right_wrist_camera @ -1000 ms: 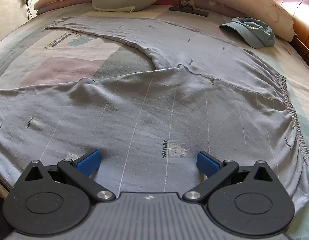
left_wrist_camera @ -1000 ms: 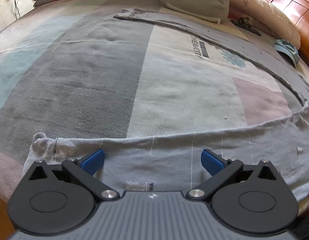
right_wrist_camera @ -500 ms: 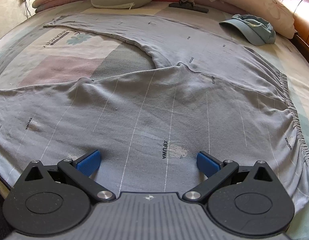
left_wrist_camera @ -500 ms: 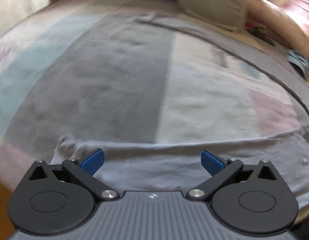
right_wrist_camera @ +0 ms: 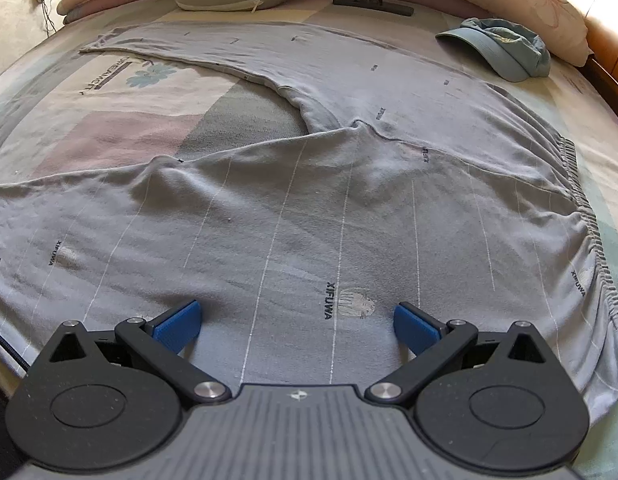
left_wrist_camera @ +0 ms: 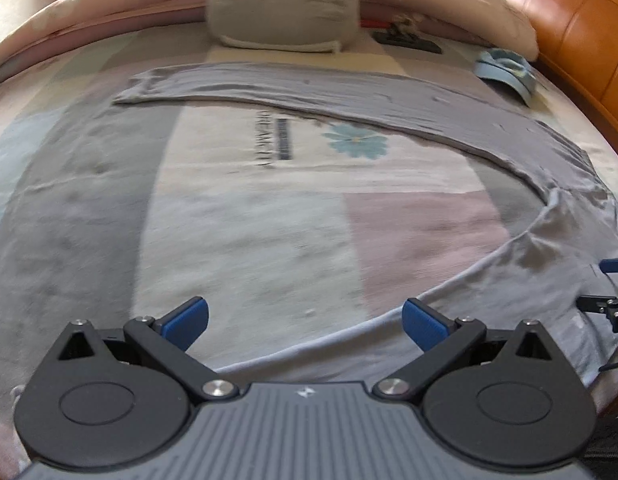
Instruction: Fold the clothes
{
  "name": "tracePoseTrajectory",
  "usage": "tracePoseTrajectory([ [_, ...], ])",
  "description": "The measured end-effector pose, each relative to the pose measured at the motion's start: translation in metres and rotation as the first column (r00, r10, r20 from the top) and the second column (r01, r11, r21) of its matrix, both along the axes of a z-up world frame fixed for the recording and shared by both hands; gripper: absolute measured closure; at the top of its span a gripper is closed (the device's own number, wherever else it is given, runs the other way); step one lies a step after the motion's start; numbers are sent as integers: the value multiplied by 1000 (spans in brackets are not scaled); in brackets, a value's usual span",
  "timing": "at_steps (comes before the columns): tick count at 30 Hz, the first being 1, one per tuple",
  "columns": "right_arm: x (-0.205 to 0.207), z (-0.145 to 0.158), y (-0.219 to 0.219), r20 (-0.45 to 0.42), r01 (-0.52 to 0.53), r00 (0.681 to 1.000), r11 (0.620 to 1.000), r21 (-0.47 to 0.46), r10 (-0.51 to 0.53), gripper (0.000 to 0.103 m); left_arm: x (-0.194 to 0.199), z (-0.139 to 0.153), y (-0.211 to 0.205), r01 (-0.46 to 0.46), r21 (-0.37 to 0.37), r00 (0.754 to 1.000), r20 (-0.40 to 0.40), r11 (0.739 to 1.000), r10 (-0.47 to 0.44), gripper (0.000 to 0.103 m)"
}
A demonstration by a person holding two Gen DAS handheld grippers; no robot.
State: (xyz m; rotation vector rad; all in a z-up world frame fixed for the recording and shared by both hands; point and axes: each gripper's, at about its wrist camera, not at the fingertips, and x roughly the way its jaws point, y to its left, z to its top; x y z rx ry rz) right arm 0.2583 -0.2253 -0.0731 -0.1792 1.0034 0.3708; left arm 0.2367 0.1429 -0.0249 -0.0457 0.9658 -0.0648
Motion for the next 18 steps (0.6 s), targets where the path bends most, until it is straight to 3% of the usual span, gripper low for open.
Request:
tracePoseTrajectory([
  [6, 1, -1, -3, 5, -21, 1000, 1000, 14, 21, 0, 16, 2, -37, 47, -30, 999, -12, 998, -47, 1],
  [13, 1, 16, -27, 17, -45, 999, 998, 54, 45, 0, 35, 8, -82, 111, -2, 994, -19, 994, -112, 1],
  [18, 9, 26, -76, 85, 67, 994, 997, 32, -69, 0, 53, 15, -113, 160, 6, 987, -8, 987, -160, 1],
])
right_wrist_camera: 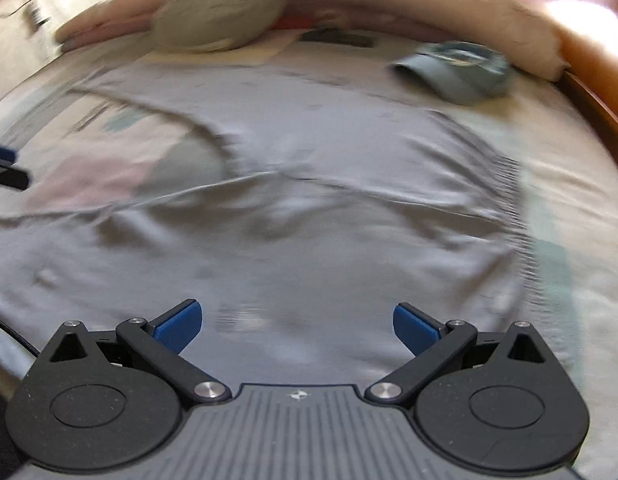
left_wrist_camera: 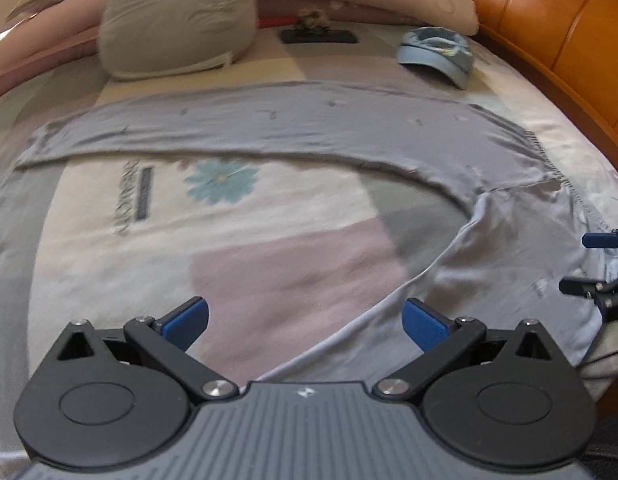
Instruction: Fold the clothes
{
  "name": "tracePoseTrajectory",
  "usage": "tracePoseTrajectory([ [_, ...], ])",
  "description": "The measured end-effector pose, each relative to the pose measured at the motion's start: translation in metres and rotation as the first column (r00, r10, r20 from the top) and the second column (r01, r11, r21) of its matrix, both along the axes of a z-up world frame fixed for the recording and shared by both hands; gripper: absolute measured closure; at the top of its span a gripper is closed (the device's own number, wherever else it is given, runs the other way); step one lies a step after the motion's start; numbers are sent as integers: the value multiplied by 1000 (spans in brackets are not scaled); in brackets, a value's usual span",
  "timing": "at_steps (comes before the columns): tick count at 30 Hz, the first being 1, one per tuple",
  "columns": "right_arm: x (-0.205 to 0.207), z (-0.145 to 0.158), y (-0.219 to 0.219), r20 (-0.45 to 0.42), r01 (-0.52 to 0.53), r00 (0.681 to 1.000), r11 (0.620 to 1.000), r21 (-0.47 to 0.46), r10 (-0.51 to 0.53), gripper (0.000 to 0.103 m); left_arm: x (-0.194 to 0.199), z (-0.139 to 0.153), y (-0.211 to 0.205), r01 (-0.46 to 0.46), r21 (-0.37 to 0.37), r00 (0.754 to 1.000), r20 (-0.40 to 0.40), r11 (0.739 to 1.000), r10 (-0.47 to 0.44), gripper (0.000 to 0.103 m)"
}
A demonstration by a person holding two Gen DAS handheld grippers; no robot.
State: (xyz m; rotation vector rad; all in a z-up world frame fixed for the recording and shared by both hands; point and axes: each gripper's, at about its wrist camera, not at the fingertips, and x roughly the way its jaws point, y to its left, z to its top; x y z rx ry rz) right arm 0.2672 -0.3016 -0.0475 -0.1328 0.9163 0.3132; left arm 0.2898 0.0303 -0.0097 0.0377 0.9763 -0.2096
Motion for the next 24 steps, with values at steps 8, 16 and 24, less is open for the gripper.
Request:
tracePoseTrajectory([
  [8, -1, -14, -71, -53, 118, 992, 991, 63, -114, 0, 32, 6, -42, 77, 1, 997, 12, 997, -77, 1],
  [16, 75, 7, -96, 2, 176, 982, 926, 334, -188, 0, 61, 8, -74, 149, -6, 988, 34, 989, -149, 1],
  [24, 115, -16, -86, -63, 203, 979, 933, 298, -193, 0, 62, 3, -53, 100, 15, 995, 19, 995, -100, 1],
])
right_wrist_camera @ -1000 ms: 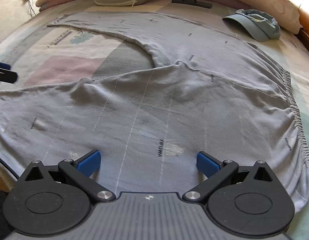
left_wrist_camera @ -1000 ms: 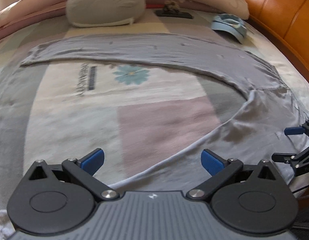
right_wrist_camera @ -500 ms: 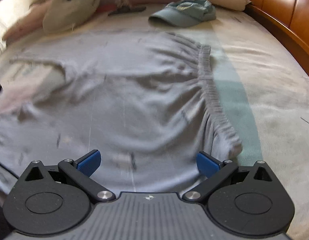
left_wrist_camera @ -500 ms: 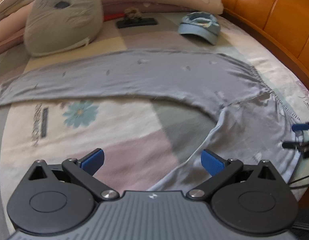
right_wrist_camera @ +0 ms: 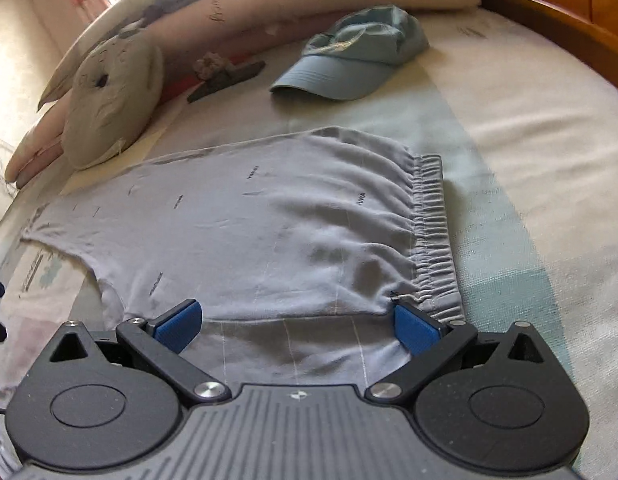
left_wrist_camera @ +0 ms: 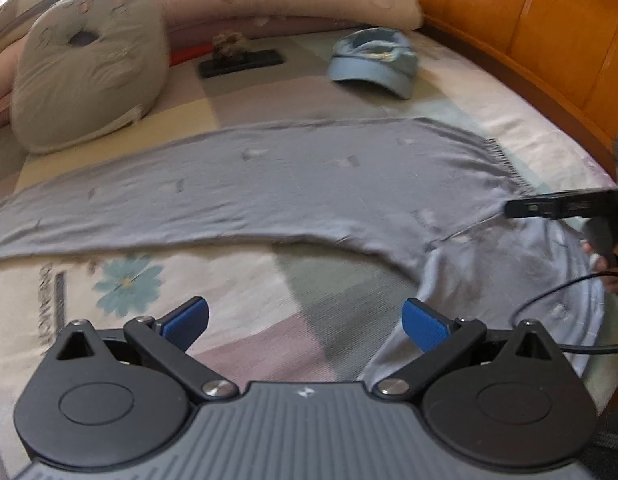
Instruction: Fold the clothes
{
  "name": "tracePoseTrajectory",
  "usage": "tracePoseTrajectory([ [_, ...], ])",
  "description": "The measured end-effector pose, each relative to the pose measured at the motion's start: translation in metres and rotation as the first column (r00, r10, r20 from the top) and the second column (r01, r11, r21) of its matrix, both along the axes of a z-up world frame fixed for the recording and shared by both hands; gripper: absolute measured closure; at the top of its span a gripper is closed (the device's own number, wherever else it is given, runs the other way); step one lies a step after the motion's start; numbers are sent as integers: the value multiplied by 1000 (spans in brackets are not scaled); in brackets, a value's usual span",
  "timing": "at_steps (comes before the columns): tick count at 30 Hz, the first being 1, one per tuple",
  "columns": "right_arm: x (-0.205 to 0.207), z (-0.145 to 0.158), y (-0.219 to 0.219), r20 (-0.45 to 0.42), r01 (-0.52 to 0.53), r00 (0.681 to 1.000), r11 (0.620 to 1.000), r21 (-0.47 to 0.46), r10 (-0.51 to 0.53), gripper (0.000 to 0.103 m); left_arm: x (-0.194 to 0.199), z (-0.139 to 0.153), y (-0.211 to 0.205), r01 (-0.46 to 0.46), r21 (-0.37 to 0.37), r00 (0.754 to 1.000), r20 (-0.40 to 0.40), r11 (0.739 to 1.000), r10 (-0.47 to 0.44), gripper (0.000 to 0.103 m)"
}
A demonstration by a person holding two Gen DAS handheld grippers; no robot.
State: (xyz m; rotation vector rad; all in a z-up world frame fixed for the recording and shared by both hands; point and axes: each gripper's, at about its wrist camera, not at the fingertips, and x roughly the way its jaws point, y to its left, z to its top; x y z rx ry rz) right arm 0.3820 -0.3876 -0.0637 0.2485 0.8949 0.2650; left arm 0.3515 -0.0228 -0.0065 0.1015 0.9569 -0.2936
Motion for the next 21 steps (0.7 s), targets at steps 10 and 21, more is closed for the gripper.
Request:
tracePoseTrajectory([
  [10, -35, 22, 22, -2, 20, 1000, 998, 65, -20, 0, -18, -12, 25, -88, -99, 996, -45, 991, 84, 1],
  [21, -86, 0, 109, -72, -136, 990, 967, -216, 123, 0, -63, -12, 56, -74, -65, 997, 8, 995, 74, 1],
])
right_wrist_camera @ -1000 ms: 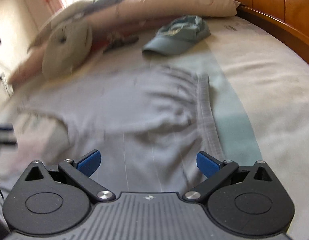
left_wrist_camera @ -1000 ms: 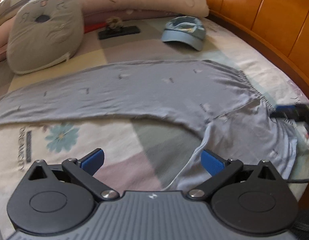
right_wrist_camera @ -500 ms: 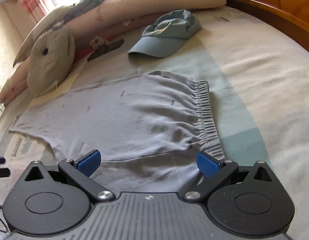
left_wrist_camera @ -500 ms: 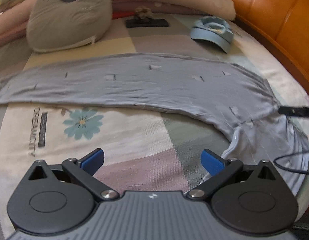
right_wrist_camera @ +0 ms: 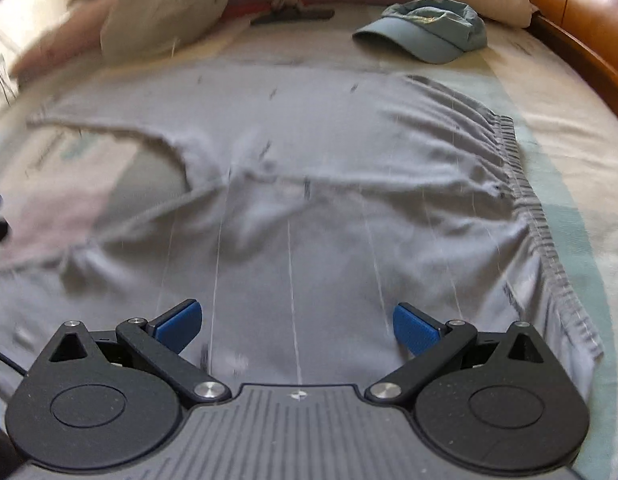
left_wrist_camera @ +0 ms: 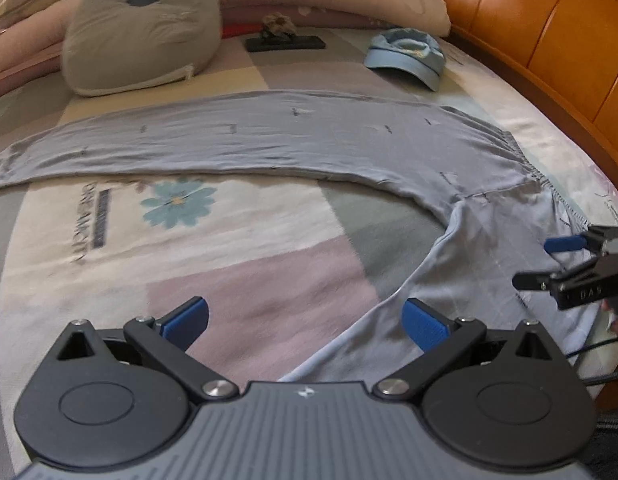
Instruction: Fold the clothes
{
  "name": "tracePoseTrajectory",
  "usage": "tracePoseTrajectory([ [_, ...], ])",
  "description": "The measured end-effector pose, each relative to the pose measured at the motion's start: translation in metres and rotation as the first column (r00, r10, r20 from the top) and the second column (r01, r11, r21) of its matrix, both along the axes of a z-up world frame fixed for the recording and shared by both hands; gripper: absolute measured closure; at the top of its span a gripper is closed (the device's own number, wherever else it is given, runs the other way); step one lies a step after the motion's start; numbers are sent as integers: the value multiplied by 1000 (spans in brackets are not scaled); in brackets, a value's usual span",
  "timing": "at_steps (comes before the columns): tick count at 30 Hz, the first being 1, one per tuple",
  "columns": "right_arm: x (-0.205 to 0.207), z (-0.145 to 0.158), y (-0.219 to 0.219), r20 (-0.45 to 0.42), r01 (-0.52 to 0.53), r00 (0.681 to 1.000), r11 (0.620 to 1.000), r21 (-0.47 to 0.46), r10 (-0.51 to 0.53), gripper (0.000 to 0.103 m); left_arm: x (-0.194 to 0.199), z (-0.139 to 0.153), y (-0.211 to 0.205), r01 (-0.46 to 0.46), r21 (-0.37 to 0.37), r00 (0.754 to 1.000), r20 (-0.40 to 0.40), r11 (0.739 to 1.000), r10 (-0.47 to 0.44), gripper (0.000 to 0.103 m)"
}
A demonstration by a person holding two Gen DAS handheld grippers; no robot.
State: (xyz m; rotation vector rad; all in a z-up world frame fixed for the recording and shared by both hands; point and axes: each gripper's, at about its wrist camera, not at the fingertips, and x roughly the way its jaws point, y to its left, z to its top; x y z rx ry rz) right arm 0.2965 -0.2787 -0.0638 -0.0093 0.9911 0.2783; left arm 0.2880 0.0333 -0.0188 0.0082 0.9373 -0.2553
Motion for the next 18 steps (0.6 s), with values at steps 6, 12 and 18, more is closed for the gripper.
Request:
tracePoseTrajectory([
  [6, -9, 8, 30, -15, -2, 1000, 1000, -13, 2, 0, -33, 2, 45, -63, -8, 997, 35, 998, 63, 1],
  [12, -22, 5, 67, -39, -8, 999, 999, -46, 6, 0, -56, -1, 85, -83, -12, 995, 59, 997, 83, 1],
  [18, -51, -5, 82, -18, 43, 999, 989, -142, -46, 0, -75, -10, 113, -74, -1, 996, 55, 997, 74, 1],
])
